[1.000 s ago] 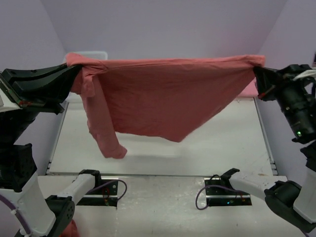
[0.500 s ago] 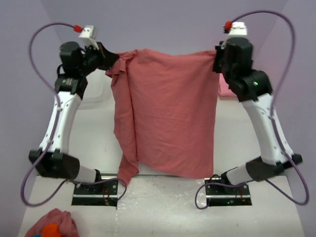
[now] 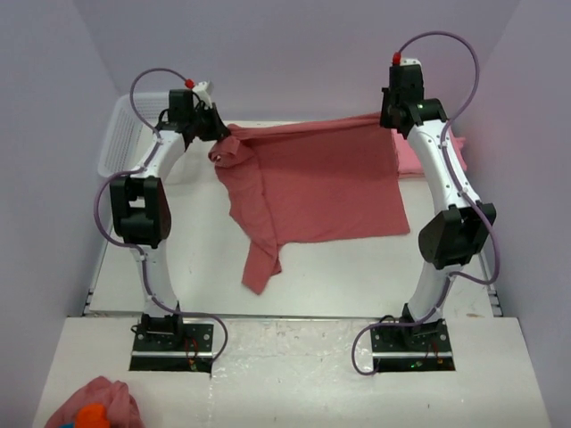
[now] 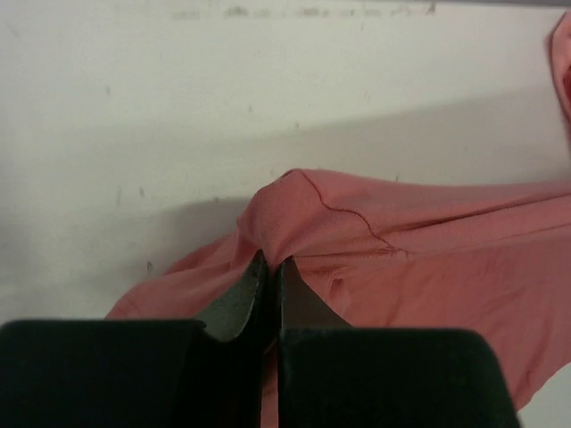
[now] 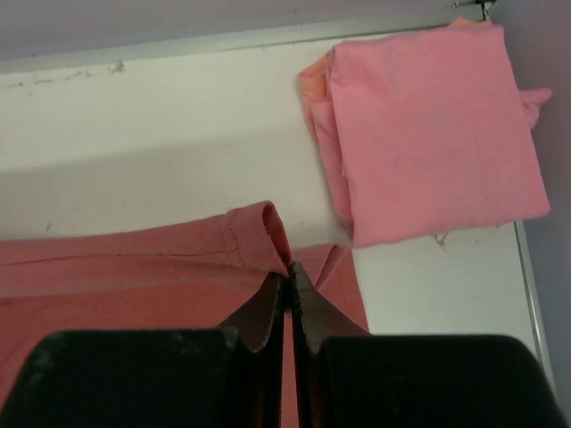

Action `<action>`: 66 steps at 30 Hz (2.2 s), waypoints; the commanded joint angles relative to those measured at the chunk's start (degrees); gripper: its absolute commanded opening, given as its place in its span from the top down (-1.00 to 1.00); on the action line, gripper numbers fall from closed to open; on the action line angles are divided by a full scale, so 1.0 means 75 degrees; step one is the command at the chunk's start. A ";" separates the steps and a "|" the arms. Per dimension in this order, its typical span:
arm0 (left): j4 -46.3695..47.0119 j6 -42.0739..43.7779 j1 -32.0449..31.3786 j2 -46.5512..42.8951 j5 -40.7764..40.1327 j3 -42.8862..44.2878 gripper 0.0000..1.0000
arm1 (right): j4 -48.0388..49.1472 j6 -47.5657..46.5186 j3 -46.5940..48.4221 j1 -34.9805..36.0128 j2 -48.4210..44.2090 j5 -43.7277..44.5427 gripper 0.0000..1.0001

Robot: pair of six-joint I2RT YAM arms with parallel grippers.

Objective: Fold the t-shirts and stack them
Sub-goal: Move the tshirt to the center of the board, then flatten out the tshirt

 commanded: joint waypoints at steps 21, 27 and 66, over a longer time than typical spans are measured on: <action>-0.1057 0.0938 -0.0754 -0.1526 -0.2332 0.2360 -0.91 | -0.0206 0.0018 0.2146 -0.0194 0.0663 -0.0527 -0.71; -0.2056 0.0425 -0.3366 -0.3132 -0.3960 -0.0049 -0.44 | 0.0133 0.0874 -0.0665 -0.0182 -0.1520 -0.1217 -0.68; -0.6169 -0.6128 -0.9053 -0.1434 -0.8276 -0.3300 0.03 | 0.0556 0.1508 -0.3961 -0.0205 -0.4441 -0.1629 -0.60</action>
